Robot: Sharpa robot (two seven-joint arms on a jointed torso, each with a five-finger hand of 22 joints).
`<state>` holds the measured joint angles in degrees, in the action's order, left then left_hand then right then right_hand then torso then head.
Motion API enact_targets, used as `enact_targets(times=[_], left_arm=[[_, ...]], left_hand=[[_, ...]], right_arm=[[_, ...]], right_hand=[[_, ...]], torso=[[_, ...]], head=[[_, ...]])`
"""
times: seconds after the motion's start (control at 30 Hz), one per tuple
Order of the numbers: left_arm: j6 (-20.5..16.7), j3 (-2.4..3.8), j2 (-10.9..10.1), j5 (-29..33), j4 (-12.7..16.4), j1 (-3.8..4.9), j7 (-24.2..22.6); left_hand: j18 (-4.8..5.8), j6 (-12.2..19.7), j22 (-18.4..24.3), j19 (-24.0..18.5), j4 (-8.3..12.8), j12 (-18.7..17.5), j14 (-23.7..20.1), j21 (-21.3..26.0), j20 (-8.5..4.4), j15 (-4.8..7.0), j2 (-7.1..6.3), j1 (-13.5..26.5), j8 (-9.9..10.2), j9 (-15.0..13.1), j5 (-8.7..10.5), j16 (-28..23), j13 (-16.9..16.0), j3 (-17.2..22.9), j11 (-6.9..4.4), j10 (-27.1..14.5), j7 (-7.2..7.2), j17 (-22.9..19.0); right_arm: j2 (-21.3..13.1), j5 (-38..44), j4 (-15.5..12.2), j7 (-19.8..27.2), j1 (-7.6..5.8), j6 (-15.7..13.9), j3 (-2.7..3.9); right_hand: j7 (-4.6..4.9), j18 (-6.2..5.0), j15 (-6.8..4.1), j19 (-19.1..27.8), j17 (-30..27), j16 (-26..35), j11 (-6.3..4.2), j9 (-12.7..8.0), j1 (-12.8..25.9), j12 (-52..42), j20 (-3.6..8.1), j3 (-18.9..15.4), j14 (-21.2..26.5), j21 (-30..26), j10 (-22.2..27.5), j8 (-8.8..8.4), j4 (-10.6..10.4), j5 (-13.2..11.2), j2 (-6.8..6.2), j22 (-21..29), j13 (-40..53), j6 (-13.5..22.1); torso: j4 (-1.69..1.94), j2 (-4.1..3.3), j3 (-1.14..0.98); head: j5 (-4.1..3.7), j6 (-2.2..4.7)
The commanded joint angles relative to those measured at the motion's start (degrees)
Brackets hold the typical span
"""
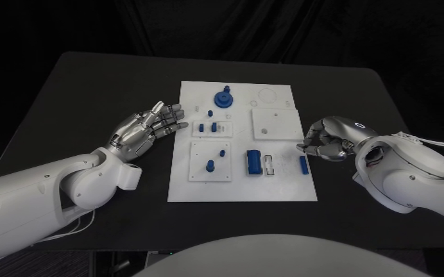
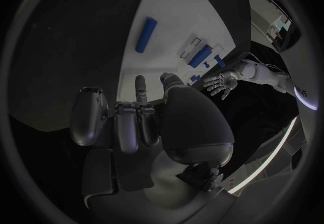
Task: Assemble the parts on the task board
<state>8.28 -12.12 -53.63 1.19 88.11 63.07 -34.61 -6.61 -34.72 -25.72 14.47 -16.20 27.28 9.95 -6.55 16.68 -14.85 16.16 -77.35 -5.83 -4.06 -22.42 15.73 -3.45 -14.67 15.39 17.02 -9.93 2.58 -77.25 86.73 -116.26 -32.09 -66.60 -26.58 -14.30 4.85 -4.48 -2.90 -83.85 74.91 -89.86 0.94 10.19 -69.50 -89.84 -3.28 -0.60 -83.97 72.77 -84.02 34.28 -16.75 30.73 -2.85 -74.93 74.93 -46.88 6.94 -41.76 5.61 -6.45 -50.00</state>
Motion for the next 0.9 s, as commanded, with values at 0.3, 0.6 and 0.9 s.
enact_targets(times=[0.3, 0.6, 0.9], left_arm=[[0.1, 0.04, -0.1, -0.1, 0.2, -0.11, -0.8], [0.1, 0.04, -0.1, -0.1, 0.3, -0.11, -0.7], [0.2, 0.04, -0.1, -0.1, 0.2, -0.11, -0.4]], left_hand=[[1.09, -0.6, -0.1, 0.5, 0.0, 0.3, 0.2, -0.3, 0.09, -0.31, 0.03, -0.5, -0.4, -0.1, -0.22, 0.3, -0.1, 0.3, 0.12, 0.4, -4.13, 0.1], [1.09, -0.6, -0.1, 0.5, 0.0, 0.3, 0.2, -0.3, 0.09, -0.31, 0.03, -0.5, -0.4, -0.1, -0.22, 0.3, -0.1, 0.3, 0.12, 0.4, -4.13, 0.1], [1.14, -0.6, -0.1, 0.5, 0.0, 0.3, 0.2, -0.3, 0.08, -0.34, 0.02, -0.5, -0.4, -0.1, -0.26, 0.3, -0.1, 0.3, 0.13, 0.4, -4.17, 0.1]], right_arm=[[0.4, 7.3, 0.6, -7.1, 1.40, 7.8, -0.04], [1.5, 9.5, 1.0, -7.3, 2.13, 9.0, -0.04], [2.1, 10.2, 1.1, -7.4, 2.55, 10.4, -0.04]], right_hand=[[-0.69, 0.98, -0.80, -1.3, 13.8, 0.4, -1.00, 1.8, 1.2, -0.2, 0.68, -0.5, -5.8, 0.7, -6.0, 0.48, 0.0, -3.4, 0.10, -10.5, 15.1, -2.5], [-1.38, 1.01, -1.23, -1.4, 13.8, 0.4, -1.55, 3.7, 2.0, -0.2, 1.04, -0.8, -5.8, 0.9, -6.0, 1.60, 0.1, -4.2, 0.37, -10.5, 15.1, -4.0], [-1.83, 1.01, -1.62, -1.4, 13.7, 0.4, -1.98, 5.6, 2.5, -0.2, 1.42, -0.9, -5.7, 1.0, -6.0, 2.35, 0.1, -2.6, 0.71, -10.5, 15.1, -4.1]], torso=[[-0.30, -0.07, -0.15], [-0.28, -0.01, -0.23], [-0.28, -0.01, -0.17]], head=[[-2.89, 0.00], [-3.65, 0.00], [-3.65, 0.00]])
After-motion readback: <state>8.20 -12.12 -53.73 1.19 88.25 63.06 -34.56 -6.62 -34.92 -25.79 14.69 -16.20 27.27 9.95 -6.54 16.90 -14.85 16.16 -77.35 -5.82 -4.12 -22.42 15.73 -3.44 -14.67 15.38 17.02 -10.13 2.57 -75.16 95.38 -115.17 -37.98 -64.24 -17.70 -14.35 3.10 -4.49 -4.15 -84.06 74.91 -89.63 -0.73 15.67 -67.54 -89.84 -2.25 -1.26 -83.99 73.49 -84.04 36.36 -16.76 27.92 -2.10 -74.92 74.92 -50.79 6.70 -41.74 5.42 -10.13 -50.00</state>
